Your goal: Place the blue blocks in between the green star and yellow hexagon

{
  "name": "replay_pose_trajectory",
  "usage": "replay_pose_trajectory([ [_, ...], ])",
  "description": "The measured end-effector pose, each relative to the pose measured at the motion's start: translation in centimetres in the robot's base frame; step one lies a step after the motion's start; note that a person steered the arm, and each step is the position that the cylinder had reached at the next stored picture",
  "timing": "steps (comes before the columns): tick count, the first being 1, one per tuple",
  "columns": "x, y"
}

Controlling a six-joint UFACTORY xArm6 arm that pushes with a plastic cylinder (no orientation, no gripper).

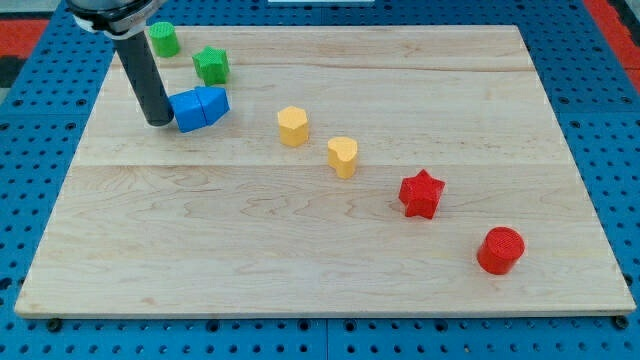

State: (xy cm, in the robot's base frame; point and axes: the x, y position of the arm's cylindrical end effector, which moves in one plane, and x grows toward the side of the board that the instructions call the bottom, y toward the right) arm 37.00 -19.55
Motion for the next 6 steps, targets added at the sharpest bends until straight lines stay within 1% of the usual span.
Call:
replay_pose_trajectory([
  [2,-2.5,1.4],
  [3,-2.8,3.3],
  [4,-4.2,4.1],
  [5,-3.1,1.4],
  [6,0.4,1.9],
])
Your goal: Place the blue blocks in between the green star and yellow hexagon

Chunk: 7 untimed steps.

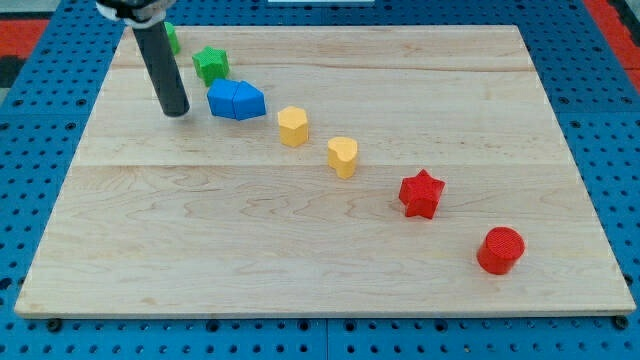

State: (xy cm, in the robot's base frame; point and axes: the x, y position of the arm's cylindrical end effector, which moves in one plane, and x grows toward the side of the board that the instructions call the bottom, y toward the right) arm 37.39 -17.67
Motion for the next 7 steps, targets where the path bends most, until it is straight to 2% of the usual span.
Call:
replay_pose_trajectory([
  [1,0.8,2.9],
  [5,-2.9,3.5],
  [7,-3.2,4.7],
])
